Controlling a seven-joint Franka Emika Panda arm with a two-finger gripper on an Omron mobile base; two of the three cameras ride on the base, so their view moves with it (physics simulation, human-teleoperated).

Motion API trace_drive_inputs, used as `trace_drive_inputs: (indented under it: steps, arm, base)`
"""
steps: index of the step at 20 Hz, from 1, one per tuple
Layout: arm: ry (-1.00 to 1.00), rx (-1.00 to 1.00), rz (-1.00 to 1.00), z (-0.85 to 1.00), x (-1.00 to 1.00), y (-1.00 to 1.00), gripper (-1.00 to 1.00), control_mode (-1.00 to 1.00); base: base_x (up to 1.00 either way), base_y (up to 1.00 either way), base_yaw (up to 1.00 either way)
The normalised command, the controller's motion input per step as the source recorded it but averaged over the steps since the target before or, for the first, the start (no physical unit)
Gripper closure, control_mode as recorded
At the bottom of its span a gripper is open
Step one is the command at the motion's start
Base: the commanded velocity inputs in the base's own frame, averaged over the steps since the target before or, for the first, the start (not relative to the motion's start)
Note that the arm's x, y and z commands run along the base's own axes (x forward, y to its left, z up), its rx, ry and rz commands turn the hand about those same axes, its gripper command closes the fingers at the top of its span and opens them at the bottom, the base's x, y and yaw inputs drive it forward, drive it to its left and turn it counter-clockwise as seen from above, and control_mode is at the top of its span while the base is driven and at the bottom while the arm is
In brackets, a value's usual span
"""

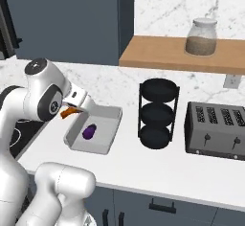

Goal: Place one eggplant and one chicken drumstick in each tupperware on the nearby counter, to pack two identical lunches.

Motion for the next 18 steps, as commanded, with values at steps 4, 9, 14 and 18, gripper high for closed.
trace_drive_inputs:
  steps: [4, 9, 14, 18]
  arm:
    - [0.09, 0.00, 0.03, -0.89, 0.39, -0.26, 1.00, -1.00]
    - [0.05, 0.00, 0.27, -0.82, 0.96, 0.20, 1.00, -1.00]
    - [0.09, 0.00, 0.33, -0.55, 0.93, 0.25, 1.00, -1.00]
    - [0.17, -0.02, 0.07, -0.12, 0.62, 0.06, 1.00, -1.00]
  base:
    - [0.00, 0.00, 0.00]
    - [0.00, 0.00, 0.00]
    - [0.00, 0.00, 0.00]
    - [0.00, 0.00, 0.00]
